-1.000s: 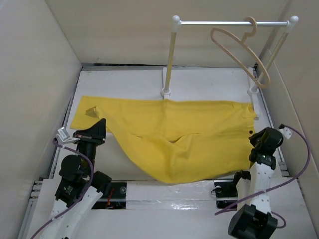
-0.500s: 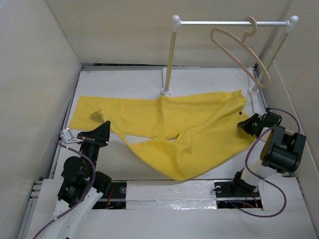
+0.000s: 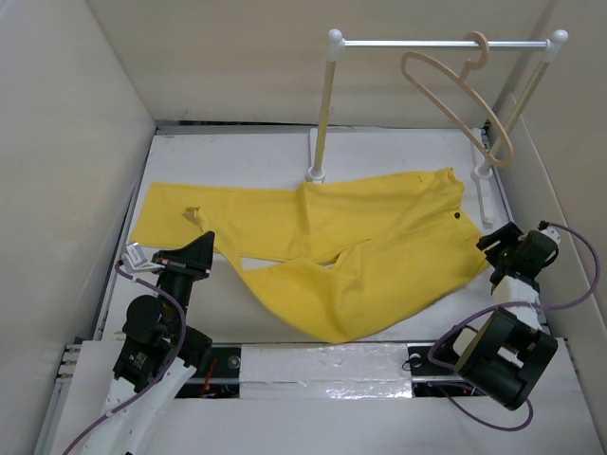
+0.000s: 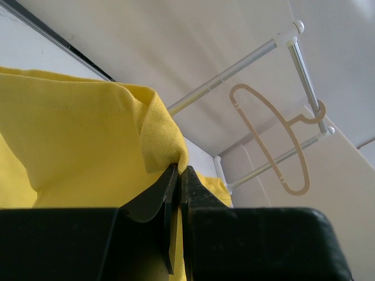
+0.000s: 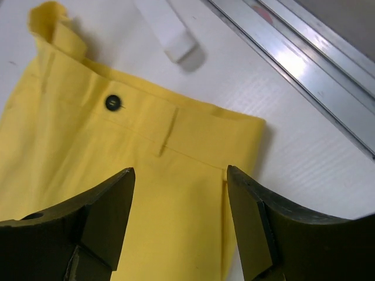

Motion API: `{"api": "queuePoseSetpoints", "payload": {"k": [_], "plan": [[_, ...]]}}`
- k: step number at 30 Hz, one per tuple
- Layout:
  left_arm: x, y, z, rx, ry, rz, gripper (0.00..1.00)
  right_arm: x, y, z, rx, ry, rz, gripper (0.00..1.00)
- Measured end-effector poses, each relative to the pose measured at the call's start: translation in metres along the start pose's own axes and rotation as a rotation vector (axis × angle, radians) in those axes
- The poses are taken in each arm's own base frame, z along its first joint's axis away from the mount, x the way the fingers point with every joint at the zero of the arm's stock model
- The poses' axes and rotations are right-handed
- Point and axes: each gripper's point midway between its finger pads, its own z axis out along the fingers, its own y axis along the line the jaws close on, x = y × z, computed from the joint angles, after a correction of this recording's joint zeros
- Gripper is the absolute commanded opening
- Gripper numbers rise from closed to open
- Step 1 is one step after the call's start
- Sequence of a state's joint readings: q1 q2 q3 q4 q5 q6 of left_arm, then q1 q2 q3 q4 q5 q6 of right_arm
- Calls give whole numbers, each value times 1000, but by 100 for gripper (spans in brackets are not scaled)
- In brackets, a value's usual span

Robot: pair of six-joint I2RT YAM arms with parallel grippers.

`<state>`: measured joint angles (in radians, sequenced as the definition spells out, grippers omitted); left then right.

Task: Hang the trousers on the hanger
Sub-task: Flatten out the trousers at the center of the board.

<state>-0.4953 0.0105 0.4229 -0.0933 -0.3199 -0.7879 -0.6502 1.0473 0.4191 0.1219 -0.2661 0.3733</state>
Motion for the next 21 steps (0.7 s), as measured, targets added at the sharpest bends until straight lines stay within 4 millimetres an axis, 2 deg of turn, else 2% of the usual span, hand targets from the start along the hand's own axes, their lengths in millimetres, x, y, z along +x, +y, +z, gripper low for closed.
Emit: {"api": "queuePoseSetpoints", "payload": {"k": [5,11,13,14,16,18,21], "plan": [[0,0,0,-1,0,-2,0,30,-28,3,124,103,36,69],[-1,1,0,-5,-4,-6,0,44,-38,16,171,200,65,63],[-1,1,0,-9,-8,-7,0,42,-38,25,168,224,72,44],[-2,2,0,-12,-12,-7,0,40,-38,28,169,231,76,27],[-3,3,1,-19,-19,-10,0,38,-38,31,173,231,82,0],[-4,4,1,-25,-25,-13,0,34,-39,27,185,224,84,0],[-7,6,1,-37,-39,-18,0,18,-43,6,223,175,84,0]]}}
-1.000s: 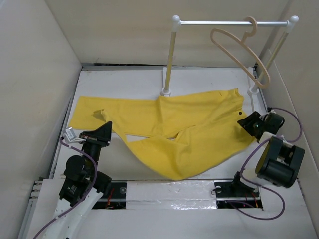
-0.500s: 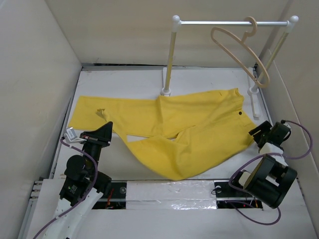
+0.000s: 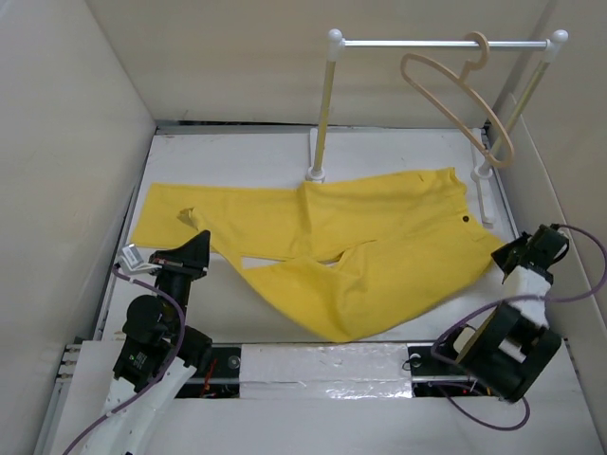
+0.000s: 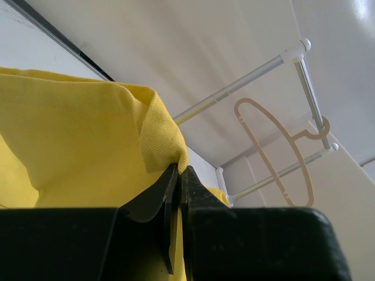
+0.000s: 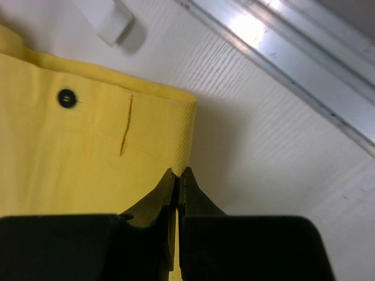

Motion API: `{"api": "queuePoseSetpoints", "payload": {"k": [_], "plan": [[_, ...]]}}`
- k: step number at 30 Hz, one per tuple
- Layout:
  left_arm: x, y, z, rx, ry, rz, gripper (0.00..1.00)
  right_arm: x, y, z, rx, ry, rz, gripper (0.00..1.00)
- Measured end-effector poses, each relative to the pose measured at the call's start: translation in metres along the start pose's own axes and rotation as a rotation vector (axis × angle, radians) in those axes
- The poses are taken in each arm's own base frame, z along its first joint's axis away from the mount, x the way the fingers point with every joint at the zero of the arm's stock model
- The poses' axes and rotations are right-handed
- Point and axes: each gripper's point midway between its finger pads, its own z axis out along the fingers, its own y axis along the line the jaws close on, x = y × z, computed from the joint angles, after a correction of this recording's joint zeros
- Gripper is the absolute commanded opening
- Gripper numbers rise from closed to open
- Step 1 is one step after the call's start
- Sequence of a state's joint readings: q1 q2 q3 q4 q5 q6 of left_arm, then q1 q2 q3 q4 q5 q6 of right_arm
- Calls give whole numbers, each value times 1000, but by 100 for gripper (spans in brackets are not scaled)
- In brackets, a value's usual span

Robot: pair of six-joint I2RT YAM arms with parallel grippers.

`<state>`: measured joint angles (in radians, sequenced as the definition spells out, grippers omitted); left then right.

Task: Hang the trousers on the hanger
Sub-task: Flatten out the trousers at the center of the board, then fold the trousers at the center of the board.

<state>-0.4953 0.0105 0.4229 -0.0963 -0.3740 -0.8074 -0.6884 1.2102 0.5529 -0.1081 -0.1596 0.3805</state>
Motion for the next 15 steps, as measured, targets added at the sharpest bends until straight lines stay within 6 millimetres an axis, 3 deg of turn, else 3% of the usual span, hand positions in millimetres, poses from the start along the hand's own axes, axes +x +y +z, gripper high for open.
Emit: {"api": "queuePoseSetpoints", "payload": {"k": [5,8,11,15], "plan": [[-4,2,1,-17,-22,-13,0,-40,5,-79,11,-264,-14,0],[-9,4,0,-35,-42,-20,0,-47,8,-122,14,-371,-15,0],[-26,-2,-5,-48,-79,-31,0,-43,5,-139,52,-347,-6,0],[-73,-24,-21,-46,-187,-66,0,-30,-3,-146,117,-249,1,0]]}}
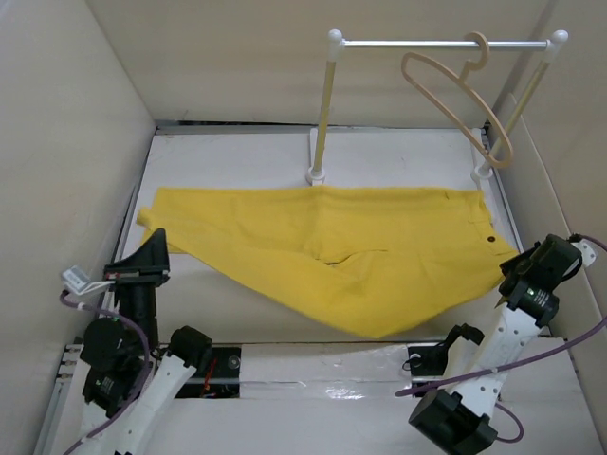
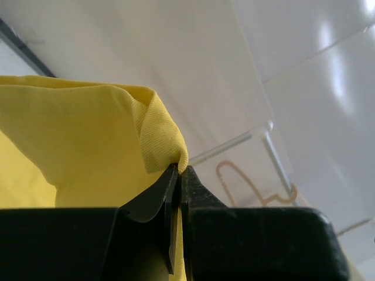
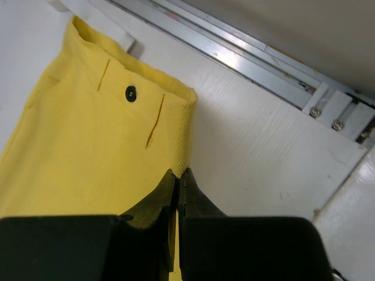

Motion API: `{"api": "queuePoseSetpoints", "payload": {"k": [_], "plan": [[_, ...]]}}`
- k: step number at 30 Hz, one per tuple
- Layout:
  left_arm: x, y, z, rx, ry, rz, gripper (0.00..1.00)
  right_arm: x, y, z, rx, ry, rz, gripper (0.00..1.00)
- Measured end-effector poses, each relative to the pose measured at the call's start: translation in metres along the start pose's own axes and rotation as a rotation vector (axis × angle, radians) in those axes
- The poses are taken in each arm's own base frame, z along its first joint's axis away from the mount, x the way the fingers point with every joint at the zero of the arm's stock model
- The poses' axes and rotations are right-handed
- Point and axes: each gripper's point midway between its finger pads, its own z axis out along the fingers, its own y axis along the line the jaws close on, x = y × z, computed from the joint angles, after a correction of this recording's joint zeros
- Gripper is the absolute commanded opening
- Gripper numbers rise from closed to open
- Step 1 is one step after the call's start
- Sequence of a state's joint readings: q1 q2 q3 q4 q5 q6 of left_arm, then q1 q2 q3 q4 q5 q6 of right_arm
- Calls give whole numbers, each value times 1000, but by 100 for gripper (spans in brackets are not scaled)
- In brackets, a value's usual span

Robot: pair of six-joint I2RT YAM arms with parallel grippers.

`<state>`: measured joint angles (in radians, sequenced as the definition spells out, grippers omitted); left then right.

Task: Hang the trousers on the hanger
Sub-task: Fold the trousers at the center of the board.

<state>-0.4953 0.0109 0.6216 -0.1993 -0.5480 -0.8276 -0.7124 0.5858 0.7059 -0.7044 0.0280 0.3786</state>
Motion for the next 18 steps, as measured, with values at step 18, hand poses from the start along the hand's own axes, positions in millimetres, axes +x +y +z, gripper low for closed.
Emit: {"api": "queuePoseSetpoints", "payload": {"k": [18], "plan": [[8,27,62,-397,-68,195,0,-45,88,56,0,133,-150,0]]}}
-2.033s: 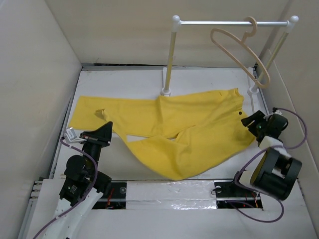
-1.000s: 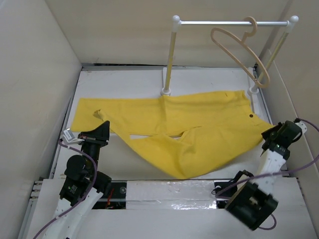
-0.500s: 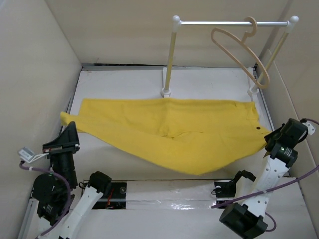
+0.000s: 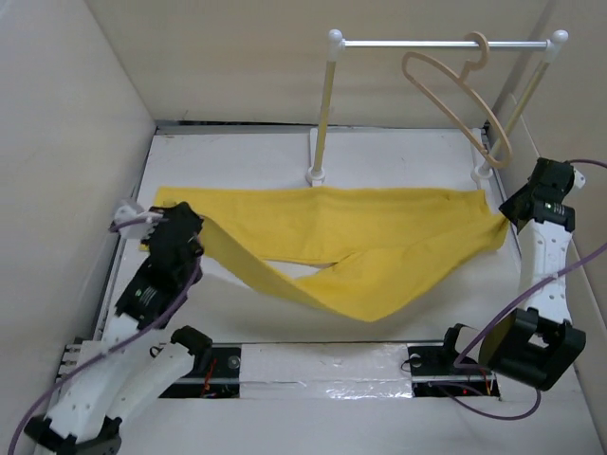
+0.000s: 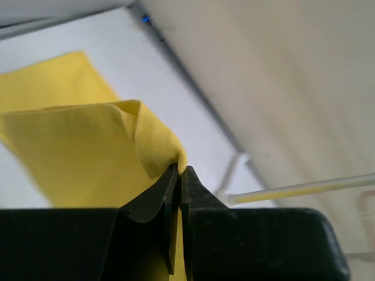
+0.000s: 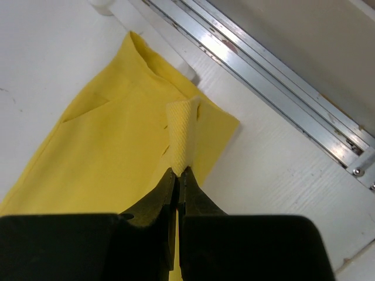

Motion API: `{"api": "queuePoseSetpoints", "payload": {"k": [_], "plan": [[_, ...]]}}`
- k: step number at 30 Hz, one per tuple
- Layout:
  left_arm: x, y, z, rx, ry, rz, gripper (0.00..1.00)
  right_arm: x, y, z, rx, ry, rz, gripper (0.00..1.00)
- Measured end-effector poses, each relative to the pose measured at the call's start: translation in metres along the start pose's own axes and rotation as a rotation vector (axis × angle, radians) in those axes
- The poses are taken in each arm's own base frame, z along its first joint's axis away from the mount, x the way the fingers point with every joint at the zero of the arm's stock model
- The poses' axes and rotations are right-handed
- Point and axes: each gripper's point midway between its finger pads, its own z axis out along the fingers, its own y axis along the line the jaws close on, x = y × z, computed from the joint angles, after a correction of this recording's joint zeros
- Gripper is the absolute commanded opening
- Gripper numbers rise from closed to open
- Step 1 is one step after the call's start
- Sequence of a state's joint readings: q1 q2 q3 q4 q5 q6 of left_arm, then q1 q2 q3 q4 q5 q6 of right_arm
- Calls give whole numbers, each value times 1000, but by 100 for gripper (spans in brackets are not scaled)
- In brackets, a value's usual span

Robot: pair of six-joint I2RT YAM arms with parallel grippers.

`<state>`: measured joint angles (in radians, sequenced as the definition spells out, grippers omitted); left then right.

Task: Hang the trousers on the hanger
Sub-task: Fold the trousers at the center of the board.

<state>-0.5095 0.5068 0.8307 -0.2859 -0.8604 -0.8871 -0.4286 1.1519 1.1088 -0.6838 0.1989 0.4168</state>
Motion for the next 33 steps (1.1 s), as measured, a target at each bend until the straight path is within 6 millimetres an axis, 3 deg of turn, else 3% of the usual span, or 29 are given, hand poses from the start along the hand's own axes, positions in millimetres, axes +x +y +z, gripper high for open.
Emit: {"api": "queuePoseSetpoints", "payload": {"k": [3,6,11,13,16,23,33], "plan": [[48,21,24,-140,67,149,0,-15,17,11,-5,-9,-10,0],[60,47,36,-257,72,257,0,-29,29,20,-7,-18,-17,0],[15,88,77,-482,-41,261,0,-30,34,37,-2,-10,-15,0],[-3,125,94,-603,-52,250,0,-26,33,42,-3,-7,-13,0],[-16,171,101,-744,-23,261,0,-15,34,47,-21,21,-4,0],[1,183,121,-789,80,344,0,-7,41,67,-26,65,-15,0],[26,175,184,-784,148,475,0,-16,73,90,-57,45,-52,0]]}}
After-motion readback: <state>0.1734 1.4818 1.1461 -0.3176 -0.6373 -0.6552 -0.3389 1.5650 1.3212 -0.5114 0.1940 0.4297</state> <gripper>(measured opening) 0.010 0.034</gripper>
